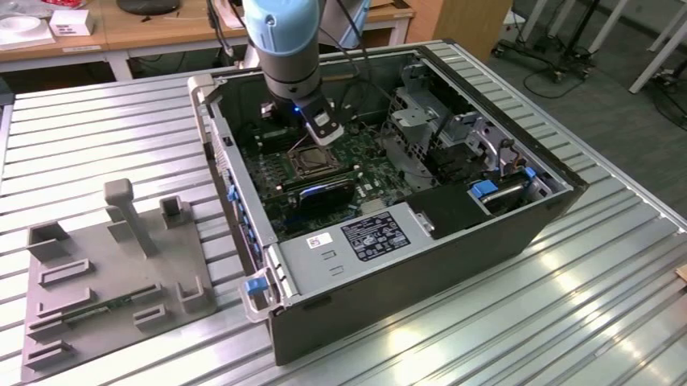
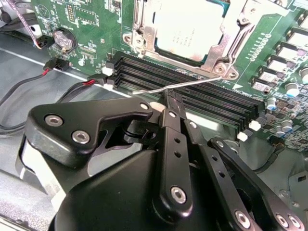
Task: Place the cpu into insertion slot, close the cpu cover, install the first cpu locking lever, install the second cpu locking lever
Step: 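Install the first cpu locking lever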
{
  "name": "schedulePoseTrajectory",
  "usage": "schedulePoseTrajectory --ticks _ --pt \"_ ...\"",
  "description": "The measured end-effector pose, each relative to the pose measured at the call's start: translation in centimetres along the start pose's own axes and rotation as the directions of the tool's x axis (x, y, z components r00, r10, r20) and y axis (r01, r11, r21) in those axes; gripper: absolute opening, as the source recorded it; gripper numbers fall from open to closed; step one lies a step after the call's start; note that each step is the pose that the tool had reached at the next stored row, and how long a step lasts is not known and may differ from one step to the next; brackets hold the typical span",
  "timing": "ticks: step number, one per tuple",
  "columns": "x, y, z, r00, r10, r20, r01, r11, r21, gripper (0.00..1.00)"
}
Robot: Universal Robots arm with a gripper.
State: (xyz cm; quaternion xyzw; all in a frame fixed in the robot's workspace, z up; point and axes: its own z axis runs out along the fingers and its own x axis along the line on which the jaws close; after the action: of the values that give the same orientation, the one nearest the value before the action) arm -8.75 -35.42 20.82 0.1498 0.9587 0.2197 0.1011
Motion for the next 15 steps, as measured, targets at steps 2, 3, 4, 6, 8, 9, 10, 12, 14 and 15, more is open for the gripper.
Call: schedulePoseTrajectory --ticks 2,3,4,6,8,9,10,12,14,15 --pt "-0.01 -0.03 0.07 1.0000 0.000 0.0000 0.000 1.0000 -0.0001 0.11" --pt "-0.02 -0.03 0.09 1.0000 0.000 -0.0001 0.000 1.0000 0.0001 0.11" --pt "-0.03 -0.05 0.12 1.0000 0.000 -0.0001 0.000 1.0000 0.0001 0.11" --pt "-0.03 -0.07 0.18 1.0000 0.000 -0.0001 0.000 1.0000 0.0000 0.11" --pt "-0.04 -0.10 0.25 1.0000 0.000 0.0000 0.000 1.0000 0.0000 0.11" --pt "-0.04 -0.11 0.29 1.0000 0.000 0.0000 0.000 1.0000 0.0000 0.11" --pt "-0.05 -0.13 0.32 1.0000 0.000 -0.0001 0.000 1.0000 0.0000 0.11" --pt "-0.05 -0.16 0.41 1.0000 0.000 -0.0001 0.000 1.0000 0.0001 0.11" --pt "-0.07 -0.20 0.49 1.0000 0.000 -0.0001 0.000 1.0000 0.0000 0.11" --pt "-0.07 -0.22 0.53 1.0000 0.000 -0.0001 0.000 1.0000 0.0001 0.11"
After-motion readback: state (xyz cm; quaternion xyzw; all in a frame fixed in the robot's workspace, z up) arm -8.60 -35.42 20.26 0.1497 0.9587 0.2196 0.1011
